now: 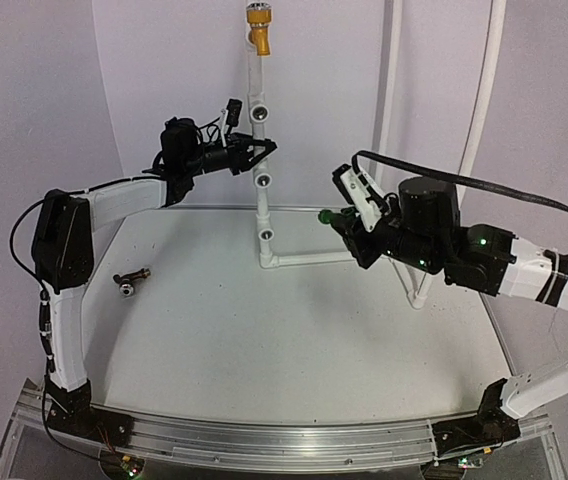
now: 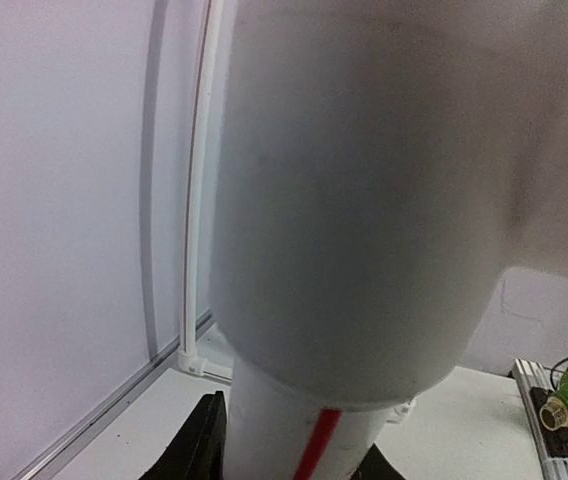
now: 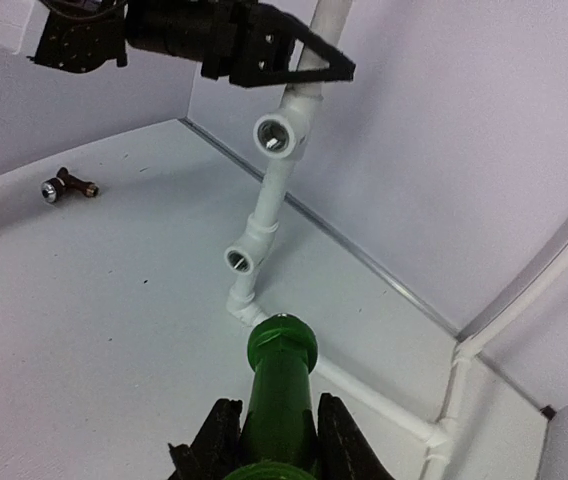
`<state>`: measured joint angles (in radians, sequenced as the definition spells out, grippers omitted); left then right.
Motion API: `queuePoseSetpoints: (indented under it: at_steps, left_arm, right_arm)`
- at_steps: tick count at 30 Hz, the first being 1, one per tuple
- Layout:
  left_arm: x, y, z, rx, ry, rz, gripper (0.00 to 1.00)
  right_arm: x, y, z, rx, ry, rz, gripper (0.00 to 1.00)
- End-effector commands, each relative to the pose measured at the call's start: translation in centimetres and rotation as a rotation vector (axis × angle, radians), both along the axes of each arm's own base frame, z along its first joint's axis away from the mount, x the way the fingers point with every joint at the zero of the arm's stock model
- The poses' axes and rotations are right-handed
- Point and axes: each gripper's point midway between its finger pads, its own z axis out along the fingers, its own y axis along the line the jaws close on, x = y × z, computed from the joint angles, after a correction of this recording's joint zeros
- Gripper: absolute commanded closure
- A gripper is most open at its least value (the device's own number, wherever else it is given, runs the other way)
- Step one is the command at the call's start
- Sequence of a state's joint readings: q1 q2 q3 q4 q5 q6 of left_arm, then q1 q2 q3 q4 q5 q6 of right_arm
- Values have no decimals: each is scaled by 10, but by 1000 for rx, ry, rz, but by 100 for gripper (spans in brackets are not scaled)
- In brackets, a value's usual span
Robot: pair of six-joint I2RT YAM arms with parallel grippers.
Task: Install the water faucets
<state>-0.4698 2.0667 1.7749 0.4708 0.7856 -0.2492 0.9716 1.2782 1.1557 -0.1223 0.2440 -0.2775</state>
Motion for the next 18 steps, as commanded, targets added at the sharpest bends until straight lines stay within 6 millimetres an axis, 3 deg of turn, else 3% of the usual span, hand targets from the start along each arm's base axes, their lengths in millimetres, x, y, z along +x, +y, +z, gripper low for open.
queuePoseSetpoints:
  at_steps: [1,5,9,13,18]
  left_arm:
    - [-20,-4,21,-52,65,144,86]
    - [-32,-5,16,-79,131,248,100]
    - [-32,1,4,-108,217,362,100]
    - [-40,2,-1,-133,266,417,100]
    - [-47,-3,-6,-141,297,419,100]
  right_arm:
    - [17,8,62,-271,-354,21,100]
    - [18,18,99,-408,-582,47,100]
    - [22,28,122,-518,-745,60,100]
    - [25,40,144,-557,-796,80,100]
    - [29,52,153,-618,-830,111,100]
